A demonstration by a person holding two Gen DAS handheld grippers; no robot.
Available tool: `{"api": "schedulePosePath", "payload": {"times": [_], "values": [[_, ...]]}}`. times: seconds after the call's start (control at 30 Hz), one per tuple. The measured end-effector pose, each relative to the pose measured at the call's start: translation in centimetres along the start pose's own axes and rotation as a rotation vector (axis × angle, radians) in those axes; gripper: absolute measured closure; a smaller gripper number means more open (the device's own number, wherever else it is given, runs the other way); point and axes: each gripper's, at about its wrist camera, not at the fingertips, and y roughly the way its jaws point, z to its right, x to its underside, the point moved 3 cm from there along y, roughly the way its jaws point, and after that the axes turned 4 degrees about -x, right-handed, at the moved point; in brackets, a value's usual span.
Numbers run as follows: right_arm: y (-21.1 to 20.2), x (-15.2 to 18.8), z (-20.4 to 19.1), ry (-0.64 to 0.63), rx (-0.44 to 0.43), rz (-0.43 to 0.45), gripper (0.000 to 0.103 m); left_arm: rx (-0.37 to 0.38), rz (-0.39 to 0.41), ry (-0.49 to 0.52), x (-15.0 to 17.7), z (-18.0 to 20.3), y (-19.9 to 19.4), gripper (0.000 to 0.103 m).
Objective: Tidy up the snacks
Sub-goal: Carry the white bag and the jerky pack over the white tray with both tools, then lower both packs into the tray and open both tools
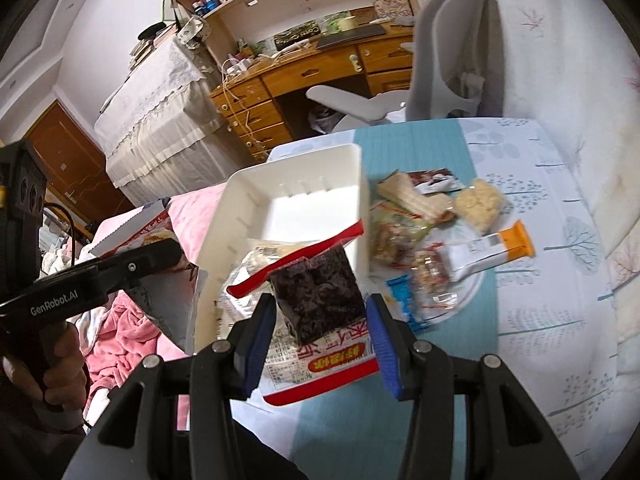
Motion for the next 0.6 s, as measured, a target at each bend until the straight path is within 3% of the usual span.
{"api": "schedulePosePath", "payload": {"times": [0.33, 0.47, 0.6], "values": [[3.4, 1.2, -3.6, 0.081, -0.018, -0.014, 0.055, -0.023, -0.052, -0.021, 1.8, -6.2, 0.9, 0.047], [4.4, 1.3, -4.0, 0.141, -0.005, 0.006, 0.052, -0.016, -0.121, -0.025, 1.8, -7.0, 2.4, 0.021], [4.7, 1.7, -3.7, 0.183, 0.012, 0.004, 0.038, -0.019, -0.158, -0.025, 2.1, -6.6, 3.2, 0.021]]}}
